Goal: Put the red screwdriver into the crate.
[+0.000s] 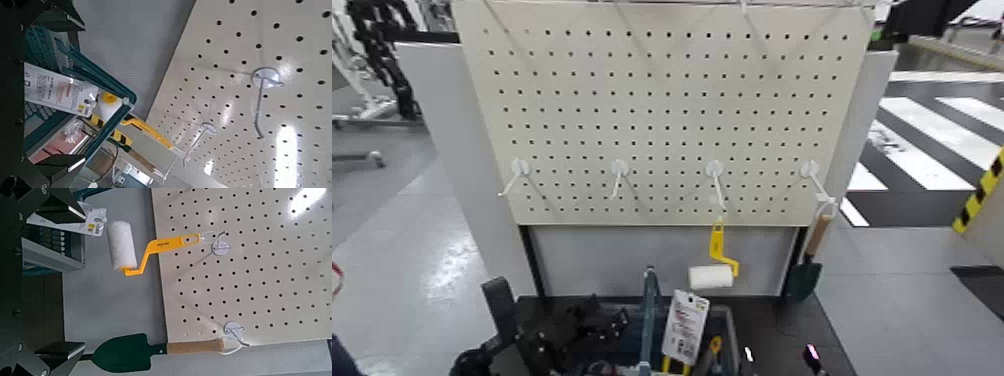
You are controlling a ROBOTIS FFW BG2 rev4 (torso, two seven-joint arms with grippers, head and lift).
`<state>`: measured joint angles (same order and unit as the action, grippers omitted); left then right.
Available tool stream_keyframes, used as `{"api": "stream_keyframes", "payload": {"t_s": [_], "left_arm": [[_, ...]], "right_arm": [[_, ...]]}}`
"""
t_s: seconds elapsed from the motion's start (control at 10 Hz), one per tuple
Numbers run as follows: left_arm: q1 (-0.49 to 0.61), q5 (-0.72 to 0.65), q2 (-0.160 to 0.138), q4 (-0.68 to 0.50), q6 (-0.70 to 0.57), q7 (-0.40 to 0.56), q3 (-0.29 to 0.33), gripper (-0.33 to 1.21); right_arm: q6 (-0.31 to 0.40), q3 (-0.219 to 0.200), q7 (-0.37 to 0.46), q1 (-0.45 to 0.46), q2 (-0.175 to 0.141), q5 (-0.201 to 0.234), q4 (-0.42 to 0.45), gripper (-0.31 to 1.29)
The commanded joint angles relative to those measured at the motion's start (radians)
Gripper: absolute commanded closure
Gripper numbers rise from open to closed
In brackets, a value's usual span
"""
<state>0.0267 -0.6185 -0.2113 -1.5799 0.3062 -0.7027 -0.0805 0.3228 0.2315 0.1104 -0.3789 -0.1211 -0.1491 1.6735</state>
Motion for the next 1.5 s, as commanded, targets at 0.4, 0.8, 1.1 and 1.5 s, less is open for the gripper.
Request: {"api": "stream_keyframes", "payload": {"t_s": [0.4,0.8,1.1,1.5], "left_arm": [[0.144,0.232,0.044,-0.138,-0.257,0.285,0.036,0.11],[0.256,0.382,0.086,-0.173,-0.392,0.462,0.027,0.11],[0.305,0.442,0.104,-0.195,-0.412,0.506,0.030,0.11],[0.360,0.526,0.116,-0.195,-0.481,0.580,0.045,0.11]], "right_arm": [[0.004,-0.004,0.000,-0.002,-0.002,0.000,-0.001,0.16],[0.004,-0.009,0.000,-0.005,0.000,0.010,0.008,0.16],[0.004,-0.011,-0.003,-0.006,0.000,0.014,0.012,0.16],[0.001,-0.011,0.000,-0.008,0.000,0.019,0.015,0.16]]}}
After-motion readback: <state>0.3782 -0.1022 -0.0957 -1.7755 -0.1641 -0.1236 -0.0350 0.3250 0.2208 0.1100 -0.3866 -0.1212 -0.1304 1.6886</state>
